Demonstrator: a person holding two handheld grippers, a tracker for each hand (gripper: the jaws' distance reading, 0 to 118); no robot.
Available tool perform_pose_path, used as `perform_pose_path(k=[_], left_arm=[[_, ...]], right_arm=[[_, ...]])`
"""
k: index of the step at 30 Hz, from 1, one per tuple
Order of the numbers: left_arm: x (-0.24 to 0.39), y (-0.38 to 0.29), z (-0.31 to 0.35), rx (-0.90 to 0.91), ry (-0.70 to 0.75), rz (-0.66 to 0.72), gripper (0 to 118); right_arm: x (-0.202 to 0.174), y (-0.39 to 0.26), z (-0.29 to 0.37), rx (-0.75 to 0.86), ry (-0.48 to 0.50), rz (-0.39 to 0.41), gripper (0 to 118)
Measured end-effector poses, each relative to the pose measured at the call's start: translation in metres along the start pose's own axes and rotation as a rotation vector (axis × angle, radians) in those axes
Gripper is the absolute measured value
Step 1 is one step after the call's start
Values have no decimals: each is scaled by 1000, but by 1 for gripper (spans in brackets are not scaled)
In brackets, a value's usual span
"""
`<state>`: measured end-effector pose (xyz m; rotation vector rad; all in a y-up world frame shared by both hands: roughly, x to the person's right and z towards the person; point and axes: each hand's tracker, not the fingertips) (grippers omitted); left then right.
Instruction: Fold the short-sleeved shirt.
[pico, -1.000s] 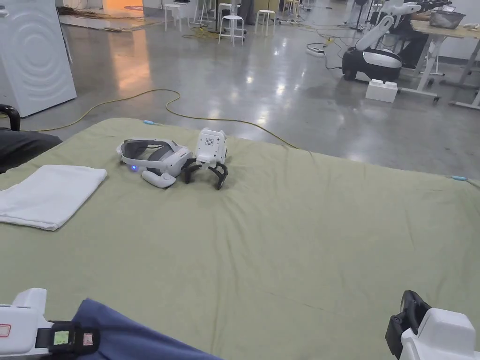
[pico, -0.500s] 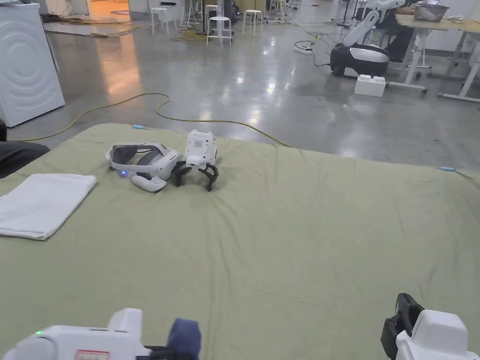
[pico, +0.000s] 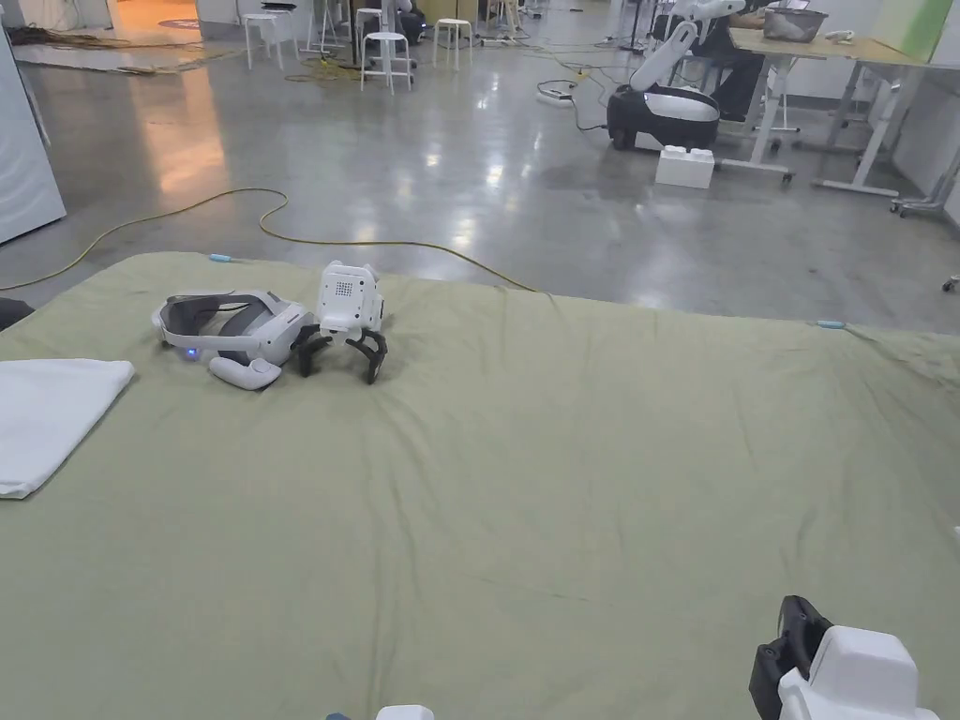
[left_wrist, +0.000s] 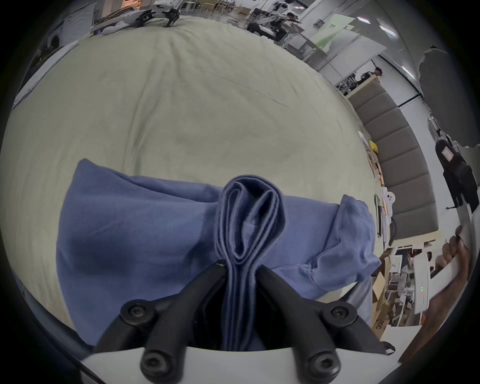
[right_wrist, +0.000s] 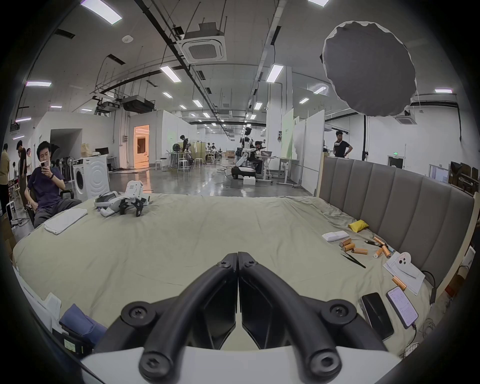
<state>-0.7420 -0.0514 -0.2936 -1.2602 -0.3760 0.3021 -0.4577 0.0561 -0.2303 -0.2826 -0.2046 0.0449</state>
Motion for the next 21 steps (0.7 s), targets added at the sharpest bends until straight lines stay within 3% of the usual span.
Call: perform_pose_path(k=[1, 5, 10, 14, 17, 21], left_arm=[[-2, 0, 1, 0, -1, 5, 8], [-6, 4, 24, 20, -93, 29, 49], [-15, 8, 78, 125, -154, 13, 41], [-19, 10, 81, 138, -137, 3, 6], [-14, 4, 53, 57, -68, -40, 1], [1, -7, 15, -22, -139, -67, 1]], right_arm=[[0, 0, 1, -1, 0, -1, 0], [0, -2, 1, -9, 4, 1, 0], [0, -5, 3, -13, 8, 4, 0], [0, -8, 4, -22, 9, -1, 0], [1, -12, 4, -31, 10, -7, 0], [3, -17, 4, -41, 4, -7, 0]])
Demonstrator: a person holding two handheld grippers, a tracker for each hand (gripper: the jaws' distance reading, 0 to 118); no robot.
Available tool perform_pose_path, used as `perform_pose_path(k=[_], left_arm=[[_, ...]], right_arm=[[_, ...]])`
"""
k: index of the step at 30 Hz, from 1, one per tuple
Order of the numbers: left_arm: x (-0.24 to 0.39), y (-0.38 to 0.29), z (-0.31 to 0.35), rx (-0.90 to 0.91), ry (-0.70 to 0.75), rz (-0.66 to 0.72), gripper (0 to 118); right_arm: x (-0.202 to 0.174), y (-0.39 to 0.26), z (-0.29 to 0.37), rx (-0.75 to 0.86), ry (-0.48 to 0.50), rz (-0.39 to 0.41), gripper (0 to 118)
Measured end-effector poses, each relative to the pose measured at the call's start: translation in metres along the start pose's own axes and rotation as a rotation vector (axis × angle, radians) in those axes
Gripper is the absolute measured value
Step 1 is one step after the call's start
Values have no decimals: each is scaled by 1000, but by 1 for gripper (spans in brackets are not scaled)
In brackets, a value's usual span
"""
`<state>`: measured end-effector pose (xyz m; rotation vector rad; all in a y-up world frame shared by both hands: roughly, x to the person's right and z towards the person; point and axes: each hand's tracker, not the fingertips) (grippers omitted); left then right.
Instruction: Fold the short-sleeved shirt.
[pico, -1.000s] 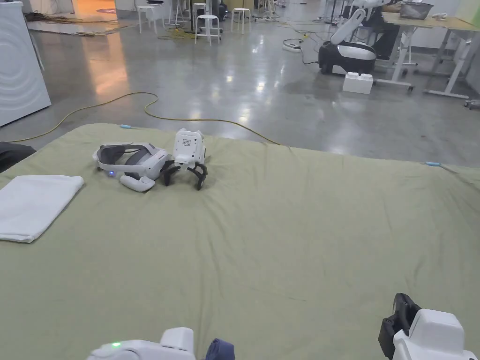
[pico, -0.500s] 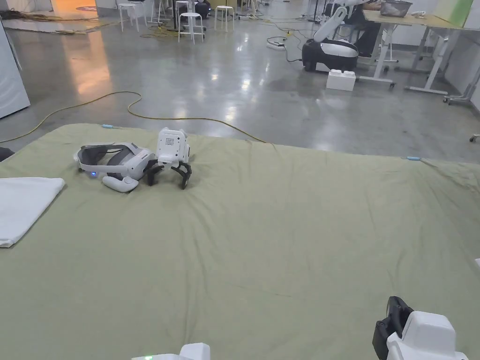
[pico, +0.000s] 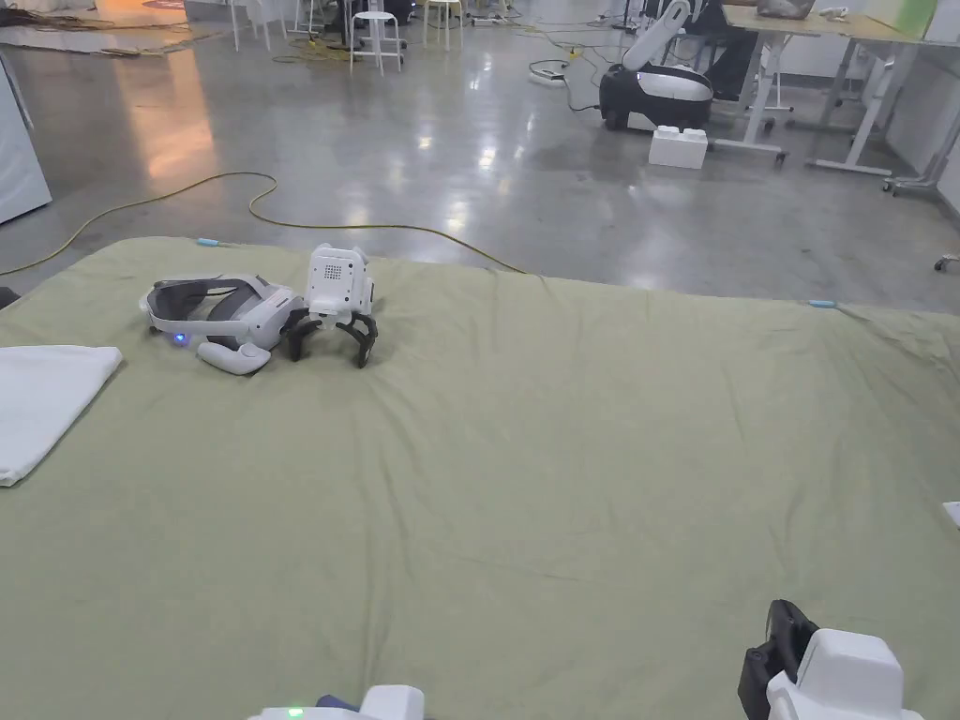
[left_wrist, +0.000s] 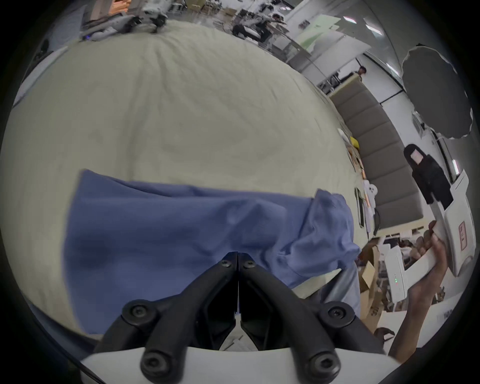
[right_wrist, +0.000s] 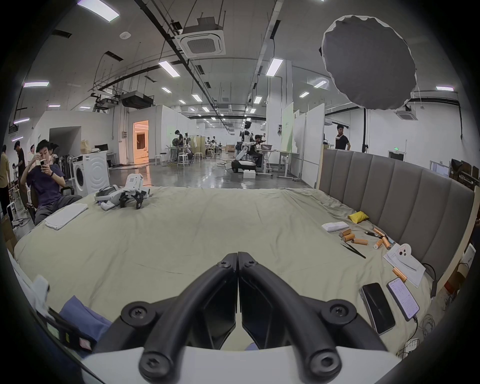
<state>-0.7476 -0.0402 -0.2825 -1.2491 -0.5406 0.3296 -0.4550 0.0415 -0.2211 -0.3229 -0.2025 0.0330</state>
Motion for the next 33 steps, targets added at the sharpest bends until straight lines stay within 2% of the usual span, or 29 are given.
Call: perform_pose_path(k=[7, 14, 18, 21, 22, 26, 29, 31, 33], left_arm=[[21, 4, -35, 111, -15, -15, 1], [19, 2, -49, 37, -50, 1, 1], [6, 3, -12, 63, -86, 10, 2], [-21, 8, 35, 155, -148, 45, 4], [-36, 11, 52, 176, -159, 64, 10], [-93, 15, 93, 243, -113, 101, 51], [-135, 11, 103, 240, -99, 122, 72], [-159, 6, 101, 202, -161, 169, 81], [-180, -1, 90, 167, -237, 225, 83]], right_arm=[[7, -3, 0, -20, -16, -1, 0], [9, -4, 0, -28, -20, 9, 0], [10, -4, -1, -30, -18, 9, 0], [9, -1, -1, -26, -11, 12, 0], [8, 0, -1, -24, -7, 10, 0], [4, 5, -2, -14, 8, 13, 0], [0, 5, -4, -15, 19, 15, 0], [-1, 5, -4, -17, 23, 12, 0], [-3, 4, -4, -19, 25, 9, 0]])
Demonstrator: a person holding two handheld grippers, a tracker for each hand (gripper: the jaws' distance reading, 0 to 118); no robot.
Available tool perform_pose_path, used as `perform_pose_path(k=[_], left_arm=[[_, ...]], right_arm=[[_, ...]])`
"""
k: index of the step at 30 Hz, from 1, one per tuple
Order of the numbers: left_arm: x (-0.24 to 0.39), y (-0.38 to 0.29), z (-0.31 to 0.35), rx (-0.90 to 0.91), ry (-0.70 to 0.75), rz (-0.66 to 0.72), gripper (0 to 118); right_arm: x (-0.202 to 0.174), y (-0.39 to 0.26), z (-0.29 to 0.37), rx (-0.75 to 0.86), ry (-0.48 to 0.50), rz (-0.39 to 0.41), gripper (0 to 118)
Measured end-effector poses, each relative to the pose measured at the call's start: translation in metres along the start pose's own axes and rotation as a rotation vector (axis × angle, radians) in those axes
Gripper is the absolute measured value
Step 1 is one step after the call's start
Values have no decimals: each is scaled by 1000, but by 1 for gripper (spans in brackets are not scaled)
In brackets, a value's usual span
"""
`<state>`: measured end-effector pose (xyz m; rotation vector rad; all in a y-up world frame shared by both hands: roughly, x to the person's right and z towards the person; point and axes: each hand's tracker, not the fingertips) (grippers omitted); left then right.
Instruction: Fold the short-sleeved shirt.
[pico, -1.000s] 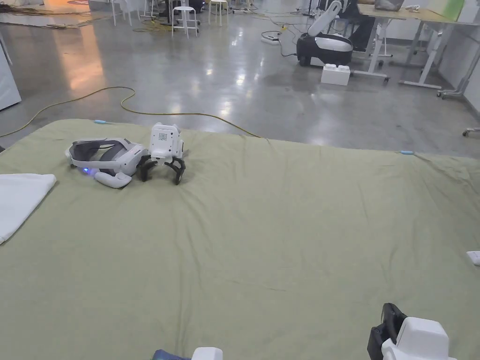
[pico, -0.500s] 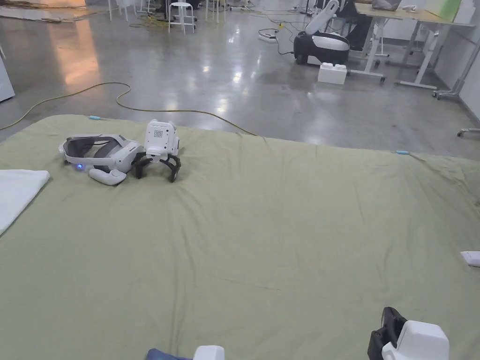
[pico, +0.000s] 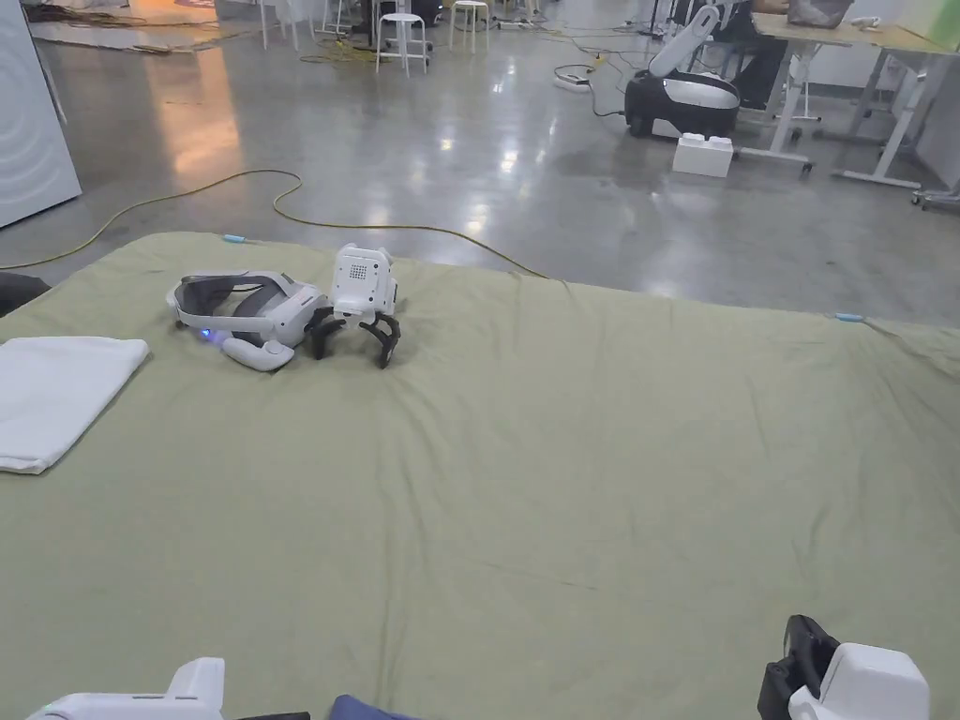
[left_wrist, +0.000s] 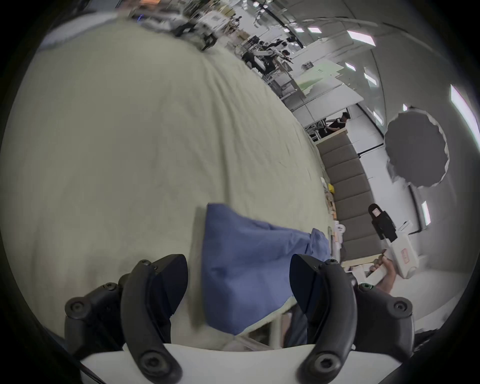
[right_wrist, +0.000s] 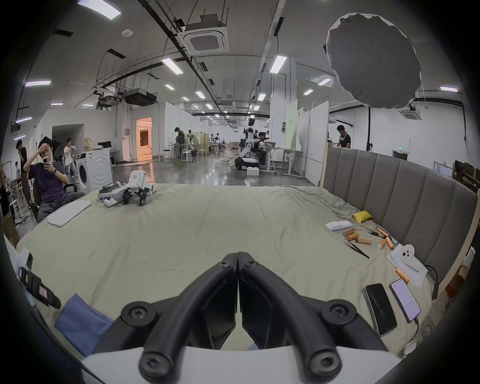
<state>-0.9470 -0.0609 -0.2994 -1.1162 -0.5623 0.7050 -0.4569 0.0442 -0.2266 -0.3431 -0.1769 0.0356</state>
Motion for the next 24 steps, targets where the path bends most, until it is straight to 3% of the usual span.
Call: perform_pose_path(k=[3, 7, 10, 11, 13, 16, 24], left_arm=[[-34, -8, -17, -51, -92, 115, 83], [-49, -14, -24, 28, -284, 224, 79], [-50, -17, -40, -22, -294, 193, 48], [-46, -19, -46, -31, -246, 147, 31], [-40, -19, -53, -37, -218, 111, 17], [-33, -18, -53, -26, -196, 101, 13], [23, -1, 6, 58, -117, -97, 9]], right_arm=[[-1, 0, 1, -4, -1, -3, 0], [-1, -1, 3, -9, -7, 1, 0], [0, -1, 3, -12, -12, 12, 0], [1, -1, 4, -15, -14, 12, 0], [2, -1, 4, -17, -18, 10, 0], [2, -2, 5, -23, -23, 8, 0], [2, -3, 2, -28, -15, 16, 0]])
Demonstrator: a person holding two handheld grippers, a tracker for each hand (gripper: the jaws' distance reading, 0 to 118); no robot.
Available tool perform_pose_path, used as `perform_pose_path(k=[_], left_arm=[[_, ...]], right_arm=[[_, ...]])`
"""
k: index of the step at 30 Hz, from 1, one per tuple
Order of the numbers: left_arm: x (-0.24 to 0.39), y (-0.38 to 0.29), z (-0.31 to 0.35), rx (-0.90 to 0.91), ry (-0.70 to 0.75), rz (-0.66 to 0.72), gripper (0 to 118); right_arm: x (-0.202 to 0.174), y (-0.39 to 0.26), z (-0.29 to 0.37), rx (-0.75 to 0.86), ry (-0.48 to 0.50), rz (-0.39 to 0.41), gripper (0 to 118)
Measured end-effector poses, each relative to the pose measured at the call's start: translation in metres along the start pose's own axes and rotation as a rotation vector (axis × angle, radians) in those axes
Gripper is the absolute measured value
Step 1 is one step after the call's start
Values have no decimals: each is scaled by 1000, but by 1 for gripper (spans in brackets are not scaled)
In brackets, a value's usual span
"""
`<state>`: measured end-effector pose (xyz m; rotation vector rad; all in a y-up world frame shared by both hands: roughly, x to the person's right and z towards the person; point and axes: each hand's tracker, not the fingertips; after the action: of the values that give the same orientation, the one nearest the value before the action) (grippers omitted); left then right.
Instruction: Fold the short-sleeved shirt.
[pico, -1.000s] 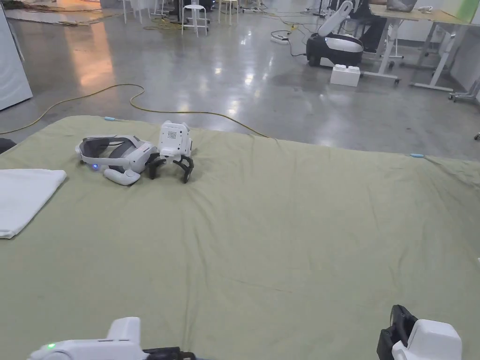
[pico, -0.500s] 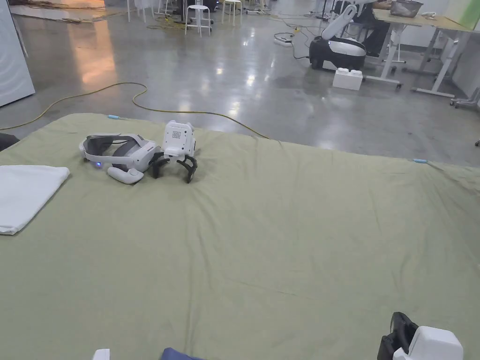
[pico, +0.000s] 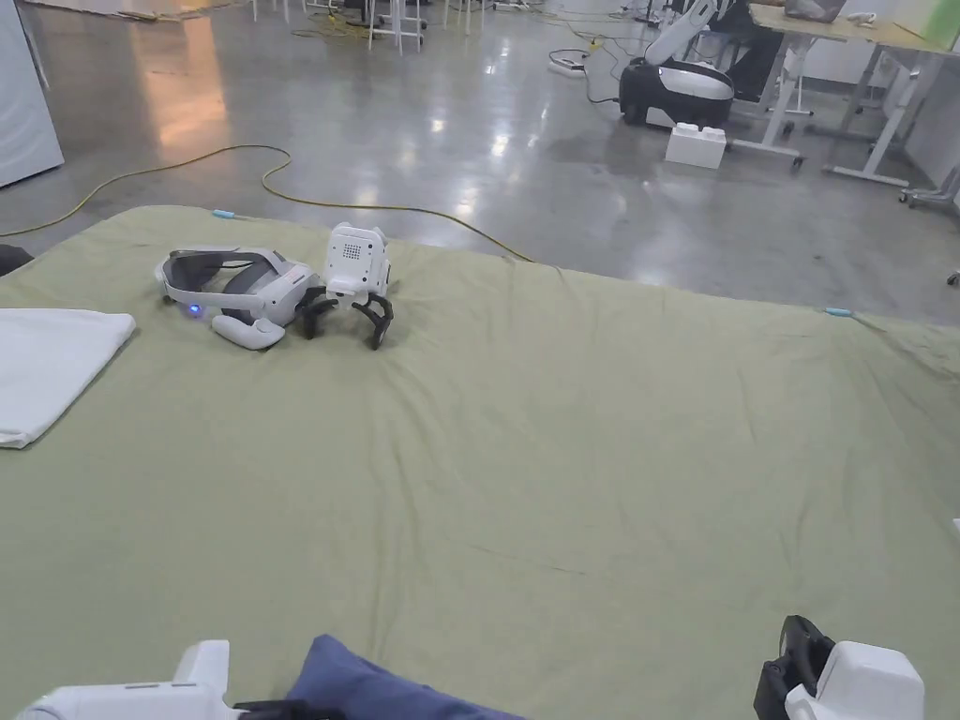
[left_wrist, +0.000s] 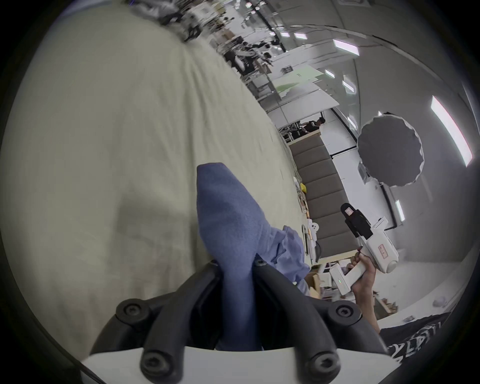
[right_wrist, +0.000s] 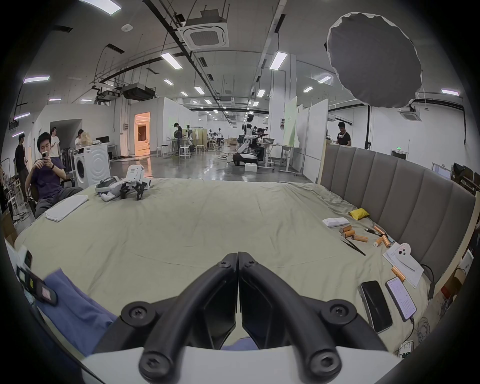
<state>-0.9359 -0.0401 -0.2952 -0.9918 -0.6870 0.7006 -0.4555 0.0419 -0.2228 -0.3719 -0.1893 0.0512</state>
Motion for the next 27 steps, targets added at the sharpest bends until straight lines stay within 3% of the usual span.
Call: perform_pose_path(k=[7, 12, 19, 27], left_arm=[[58, 41, 85, 94, 344, -121, 9], [106, 46, 90, 77, 561, -238, 9], [157, 17, 36, 3, 602, -433, 9], [189, -19, -31, -83, 486, -522, 9]], right_arm=[[-3, 1, -4, 3, 19, -2, 0], [-6, -1, -7, 4, 30, -9, 0], [-4, -6, -9, -7, 30, -27, 0], [1, -13, -5, -22, 20, -30, 0]])
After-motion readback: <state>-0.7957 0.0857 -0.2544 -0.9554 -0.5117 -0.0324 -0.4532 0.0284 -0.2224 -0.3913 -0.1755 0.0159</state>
